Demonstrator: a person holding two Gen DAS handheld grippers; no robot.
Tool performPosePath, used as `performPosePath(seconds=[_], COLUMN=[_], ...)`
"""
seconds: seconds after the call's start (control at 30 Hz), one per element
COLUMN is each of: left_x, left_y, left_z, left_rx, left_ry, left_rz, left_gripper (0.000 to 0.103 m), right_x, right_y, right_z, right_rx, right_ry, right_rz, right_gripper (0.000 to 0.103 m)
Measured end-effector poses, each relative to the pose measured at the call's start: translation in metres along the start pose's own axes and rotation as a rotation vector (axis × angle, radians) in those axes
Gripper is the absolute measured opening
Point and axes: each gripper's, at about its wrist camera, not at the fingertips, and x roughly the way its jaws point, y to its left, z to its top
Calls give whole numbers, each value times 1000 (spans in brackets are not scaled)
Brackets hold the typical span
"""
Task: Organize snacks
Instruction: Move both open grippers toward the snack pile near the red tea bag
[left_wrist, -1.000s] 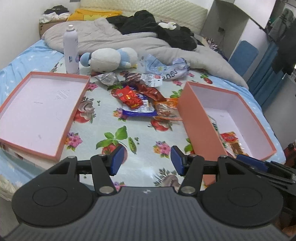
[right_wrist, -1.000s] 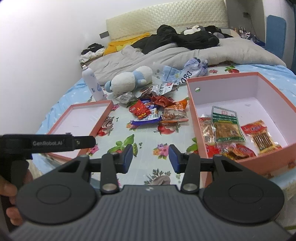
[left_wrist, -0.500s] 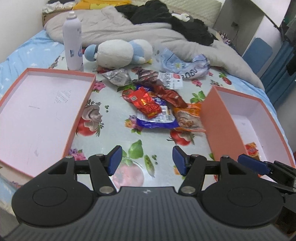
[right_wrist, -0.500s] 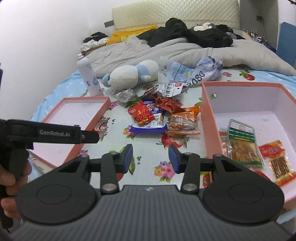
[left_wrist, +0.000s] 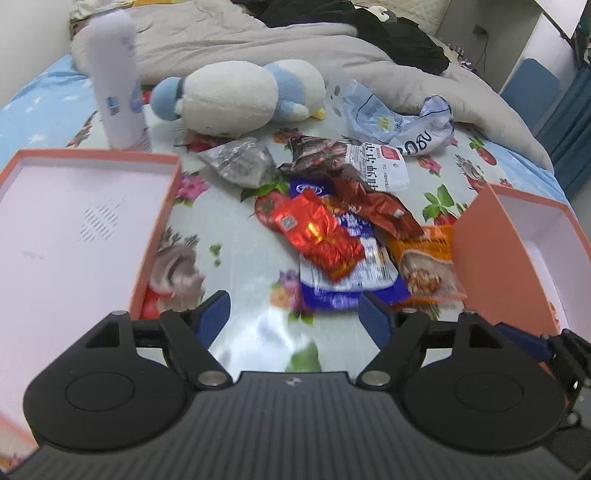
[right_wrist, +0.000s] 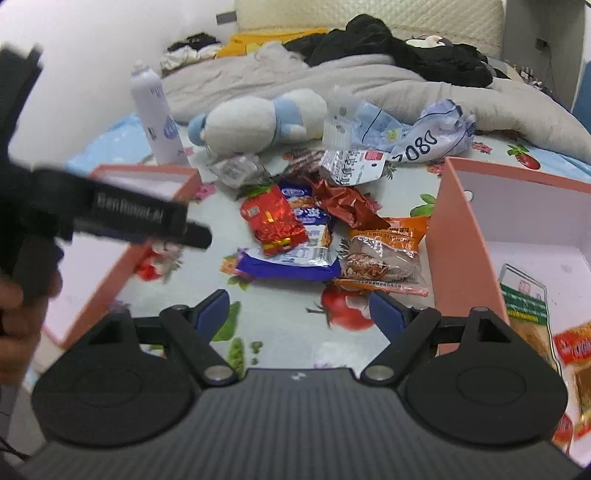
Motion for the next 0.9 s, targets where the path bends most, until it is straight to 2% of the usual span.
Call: performPosePath(seconds=[0.13,0.23,0.33,0.5,0.63,0.8,0.87,0.9], left_x=[30,51,65,81,99,113,118,121], left_y=[-4,-7,-9,-12,-16,-23,-27,-29], left_z=[16,26,32,30,27,31,32,32], left_rx=[8,-2,-11,-28,-24,-43,-36,-25], left_ry=[15,20,21,34,46,33,26,24], left_rz=[-33,-57,-71,-88,-64,-54,-42,-33], left_gripper=[80,80,80,80,79,79,79,76], right_x=[23,39,54,75,92,106,109,110], right_y=[1,1,0,2,2,0,0,-2], right_z=[3,3,3,0,-4,-2,-2,0], right_rx=[-69,-110,-139,-226,-307,-331,-316,-292], right_ry=[-2,6,14,28,53,39,20,16], right_rz=[-53,-88,-99,-161,-235,-249,-230,-214], right_gripper=[82,75,74,74,72,72,72,66])
